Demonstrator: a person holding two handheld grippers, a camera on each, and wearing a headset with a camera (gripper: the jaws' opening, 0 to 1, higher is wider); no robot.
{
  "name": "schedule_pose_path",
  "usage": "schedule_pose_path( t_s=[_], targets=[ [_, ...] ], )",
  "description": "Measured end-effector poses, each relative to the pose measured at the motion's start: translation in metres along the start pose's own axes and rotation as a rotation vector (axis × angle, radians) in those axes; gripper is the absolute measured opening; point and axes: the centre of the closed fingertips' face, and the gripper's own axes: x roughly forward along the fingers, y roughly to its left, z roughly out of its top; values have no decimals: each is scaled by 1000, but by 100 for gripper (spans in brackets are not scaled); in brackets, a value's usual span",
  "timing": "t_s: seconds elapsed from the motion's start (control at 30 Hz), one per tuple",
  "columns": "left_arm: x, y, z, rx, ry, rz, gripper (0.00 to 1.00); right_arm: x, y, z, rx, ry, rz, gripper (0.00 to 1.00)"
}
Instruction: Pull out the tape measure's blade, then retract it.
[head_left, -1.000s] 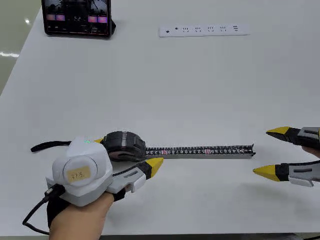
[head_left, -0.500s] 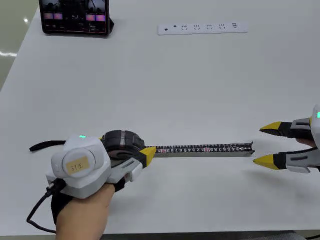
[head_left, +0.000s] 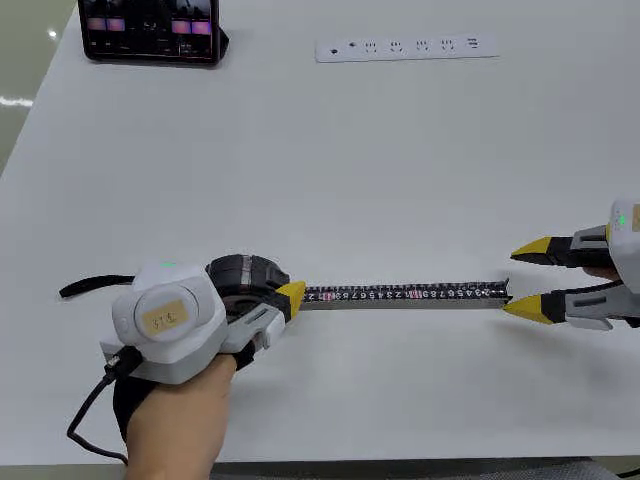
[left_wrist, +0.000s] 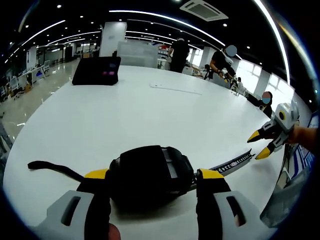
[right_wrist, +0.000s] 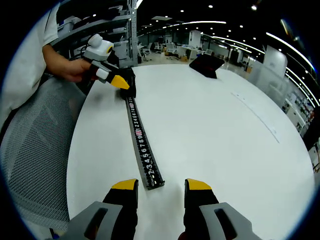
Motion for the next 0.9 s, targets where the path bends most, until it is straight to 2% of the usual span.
schedule_pose_path(
  t_s=[0.23, 0.57, 0.9],
  targets=[
    [0, 3, 0, -14, -4, 7, 62, 3, 0, -1, -20, 15, 16, 32],
    [0, 3, -1, -35, -2, -7, 62, 7, 2, -3, -35, 38, 42, 30],
    [0, 3, -1, -38, 5, -10, 62, 17, 6, -8, -59, 70, 93, 22]
  ],
)
